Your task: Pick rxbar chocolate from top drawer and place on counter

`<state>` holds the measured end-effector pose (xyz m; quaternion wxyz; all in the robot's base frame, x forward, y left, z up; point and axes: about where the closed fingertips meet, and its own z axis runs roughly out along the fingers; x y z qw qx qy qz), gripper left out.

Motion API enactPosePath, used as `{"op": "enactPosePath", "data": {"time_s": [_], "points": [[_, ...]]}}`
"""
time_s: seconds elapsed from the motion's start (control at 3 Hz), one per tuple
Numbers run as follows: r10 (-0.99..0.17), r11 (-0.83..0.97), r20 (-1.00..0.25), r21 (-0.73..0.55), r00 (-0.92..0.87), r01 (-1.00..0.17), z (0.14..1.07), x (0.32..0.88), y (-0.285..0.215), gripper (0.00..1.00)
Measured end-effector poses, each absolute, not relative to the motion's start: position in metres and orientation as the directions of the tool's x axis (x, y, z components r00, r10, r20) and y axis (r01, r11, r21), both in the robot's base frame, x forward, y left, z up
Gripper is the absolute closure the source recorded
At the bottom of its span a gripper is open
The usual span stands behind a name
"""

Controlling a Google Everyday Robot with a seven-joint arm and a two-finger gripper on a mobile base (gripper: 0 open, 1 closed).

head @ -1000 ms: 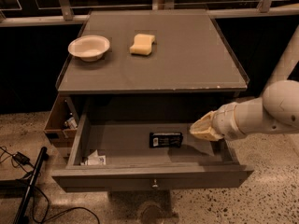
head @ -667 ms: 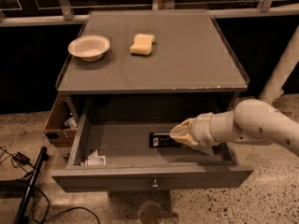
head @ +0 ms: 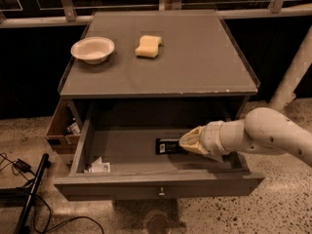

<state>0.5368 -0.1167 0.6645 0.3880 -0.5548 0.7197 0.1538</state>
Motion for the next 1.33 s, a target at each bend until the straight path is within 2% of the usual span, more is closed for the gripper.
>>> {"op": "enactPosePath", "data": {"time_s": [0.33, 1.33], "points": [[-0.687, 0.320, -0.724, -0.225, -0.062, -0.920, 0.649, 0.544, -0.120, 0.81], [-0.703, 0.267, -0.711, -0.223, -0.031, -0.938, 0.627, 0.562, -0.121, 0.11]]}}
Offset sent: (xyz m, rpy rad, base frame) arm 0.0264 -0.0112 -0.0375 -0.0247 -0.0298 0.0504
